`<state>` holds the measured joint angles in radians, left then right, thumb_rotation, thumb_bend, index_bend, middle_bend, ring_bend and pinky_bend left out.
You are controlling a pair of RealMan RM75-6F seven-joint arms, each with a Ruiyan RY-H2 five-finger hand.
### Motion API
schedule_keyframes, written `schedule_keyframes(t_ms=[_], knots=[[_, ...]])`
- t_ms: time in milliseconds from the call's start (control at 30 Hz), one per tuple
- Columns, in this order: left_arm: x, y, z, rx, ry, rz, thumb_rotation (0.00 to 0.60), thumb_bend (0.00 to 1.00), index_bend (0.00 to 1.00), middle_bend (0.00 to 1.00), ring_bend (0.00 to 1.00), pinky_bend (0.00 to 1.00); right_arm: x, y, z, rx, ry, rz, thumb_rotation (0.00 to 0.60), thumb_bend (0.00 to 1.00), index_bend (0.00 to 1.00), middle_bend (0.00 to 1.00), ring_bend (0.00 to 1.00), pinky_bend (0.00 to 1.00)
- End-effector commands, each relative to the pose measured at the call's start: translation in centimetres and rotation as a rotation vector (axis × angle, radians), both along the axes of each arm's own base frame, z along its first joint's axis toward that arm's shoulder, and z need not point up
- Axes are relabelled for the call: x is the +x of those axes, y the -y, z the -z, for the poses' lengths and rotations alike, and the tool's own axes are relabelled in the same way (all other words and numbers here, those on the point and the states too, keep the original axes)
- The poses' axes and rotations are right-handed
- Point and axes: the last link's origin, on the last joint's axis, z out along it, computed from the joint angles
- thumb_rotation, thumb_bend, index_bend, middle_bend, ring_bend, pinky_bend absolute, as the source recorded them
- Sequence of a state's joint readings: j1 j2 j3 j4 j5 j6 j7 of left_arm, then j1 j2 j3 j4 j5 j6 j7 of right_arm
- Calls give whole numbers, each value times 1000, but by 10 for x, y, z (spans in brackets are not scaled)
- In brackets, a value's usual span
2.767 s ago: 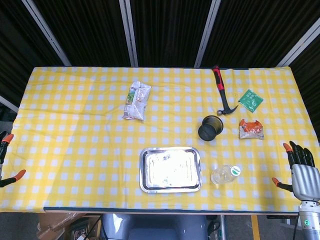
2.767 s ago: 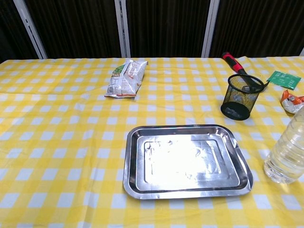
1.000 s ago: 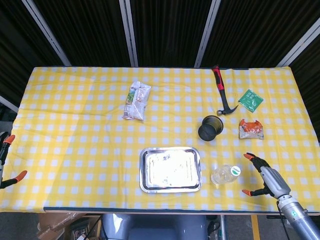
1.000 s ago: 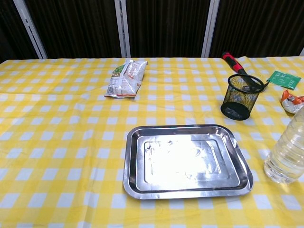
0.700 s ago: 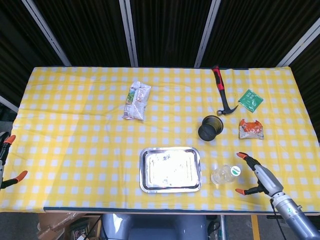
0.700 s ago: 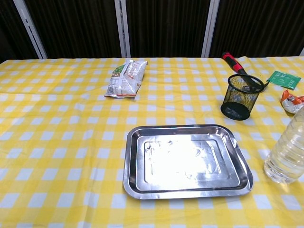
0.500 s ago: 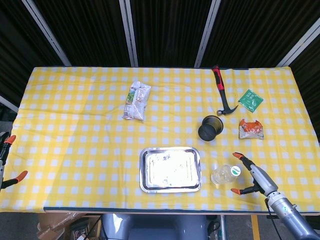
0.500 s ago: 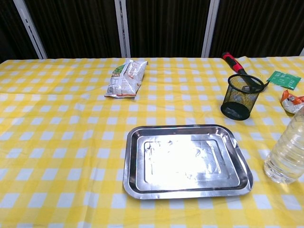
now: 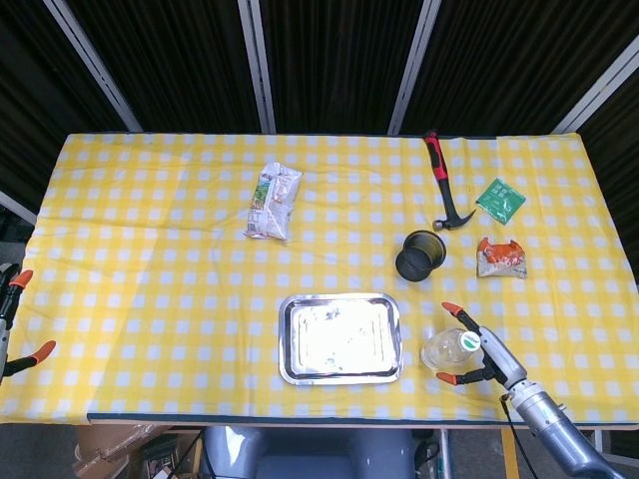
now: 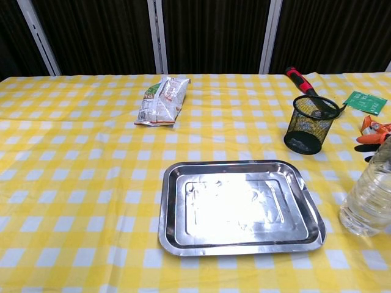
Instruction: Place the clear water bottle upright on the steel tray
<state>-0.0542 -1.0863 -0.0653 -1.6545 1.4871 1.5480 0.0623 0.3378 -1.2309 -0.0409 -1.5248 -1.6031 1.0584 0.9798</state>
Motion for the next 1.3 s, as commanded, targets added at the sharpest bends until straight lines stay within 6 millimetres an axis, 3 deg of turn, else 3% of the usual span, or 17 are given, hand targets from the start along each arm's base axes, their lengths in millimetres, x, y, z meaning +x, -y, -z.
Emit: schedule_keyframes(t_ms=[33,233,433,600,700,867,967,1133,1300], knots=[[0,0,0,1,0,0,600,190,47,0,0,0,3,3,5,-24,43,30,600,127,142,122,0,0],[-1,-1,0,-1,-1,-3,600,190,47,0,0,0,1,4,13,-22,53,57,600,138,269,221,8,0],[0,0,0,0,-2,-3,600,190,47,0,0,0,0,6,20,-62,52,90,600,338,463,357,96,0],[0,-1,1,-2,-3,-4,600,190,47,0,0,0,-1,1,29,-34,70,118,600,380,505,380,102,0],[0,0,1,-4,-4,-3,600,190,47,0,0,0,-2,1,30,-33,76,118,600,472,605,454,139,0],[0,0,1,-2,-4,-3,600,190,47,0,0,0,-1,2,32,-86,74,115,600,720,785,599,242,0],[0,0,1,-3,-6,-5,600,190,47,0,0,0,0,1,31,-103,85,115,600,798,809,616,254,0],[0,0,1,-5,-7,-4,600,190,47,0,0,0,9,1,23,-117,116,98,600,811,809,616,253,0],[0,1,0,2,0,-3,600,190,47,0,0,0,32,5,9,-145,137,40,600,816,809,616,253,0]])
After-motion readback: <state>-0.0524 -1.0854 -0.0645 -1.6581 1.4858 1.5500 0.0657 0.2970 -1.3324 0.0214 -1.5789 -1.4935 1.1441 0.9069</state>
